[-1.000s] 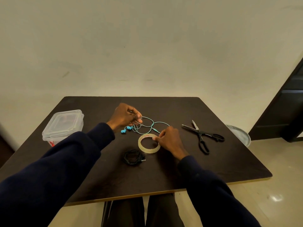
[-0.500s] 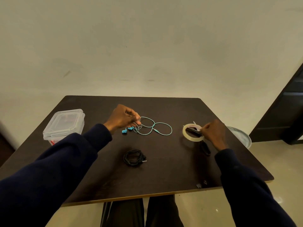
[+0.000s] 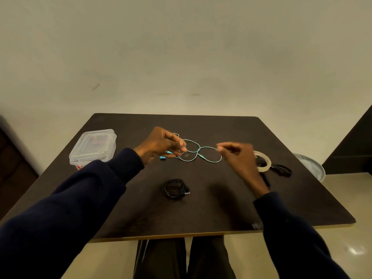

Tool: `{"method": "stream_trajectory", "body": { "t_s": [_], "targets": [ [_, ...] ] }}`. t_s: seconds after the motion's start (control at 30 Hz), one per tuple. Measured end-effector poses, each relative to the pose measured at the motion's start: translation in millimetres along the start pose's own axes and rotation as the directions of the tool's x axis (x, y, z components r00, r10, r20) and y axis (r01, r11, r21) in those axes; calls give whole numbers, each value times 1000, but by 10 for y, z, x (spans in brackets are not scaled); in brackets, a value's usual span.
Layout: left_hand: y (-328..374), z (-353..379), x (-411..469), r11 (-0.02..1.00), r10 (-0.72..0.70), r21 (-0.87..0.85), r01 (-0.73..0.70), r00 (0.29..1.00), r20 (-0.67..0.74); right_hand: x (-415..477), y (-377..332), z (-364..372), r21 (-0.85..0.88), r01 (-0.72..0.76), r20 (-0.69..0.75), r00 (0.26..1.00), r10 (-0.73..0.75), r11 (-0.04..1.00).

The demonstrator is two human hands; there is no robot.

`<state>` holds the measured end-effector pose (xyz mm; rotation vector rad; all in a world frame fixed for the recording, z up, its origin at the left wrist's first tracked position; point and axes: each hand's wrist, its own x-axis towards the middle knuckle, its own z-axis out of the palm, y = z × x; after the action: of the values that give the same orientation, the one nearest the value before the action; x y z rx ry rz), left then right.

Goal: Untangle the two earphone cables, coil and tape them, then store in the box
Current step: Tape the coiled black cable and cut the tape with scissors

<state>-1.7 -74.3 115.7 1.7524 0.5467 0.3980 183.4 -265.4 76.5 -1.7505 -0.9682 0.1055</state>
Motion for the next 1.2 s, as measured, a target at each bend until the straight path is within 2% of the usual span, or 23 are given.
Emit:
{"method": "stream_trajectory", "body": {
  "t_s": [0.07,0.17,0.47,0.67,1.0,1.1,1.2],
  "targets": [
    [-15,-11,-45,1000,15,5,-15,1000,1,-89,-200,325,173,-18,109,994,-1,985],
    [-30,-45,-95,998,32,51,-31,999,-9,-114,-381,626,299,-42,146,989,-3,953],
    [72,-192,-181,996,11,85,-9,1000,-23,-81,-591,746,428,-188,281,957,67,884],
    [129,-216,-160,994,-108,-28,107,993,-38,-94,-618,724,520,-281,301,944,136,807],
    [93,-300,-189,944,-269,-184,274,962,54,-165,-608,700,615,-412,375,903,210,673],
    [-5,-334,-250,970,-227,-96,224,974,-21,-182,-580,697,632,-441,383,892,238,637],
    [-290,-287,-362,975,-159,157,159,987,-16,-220,-592,673,633,-454,380,888,259,627]
  ]
}}
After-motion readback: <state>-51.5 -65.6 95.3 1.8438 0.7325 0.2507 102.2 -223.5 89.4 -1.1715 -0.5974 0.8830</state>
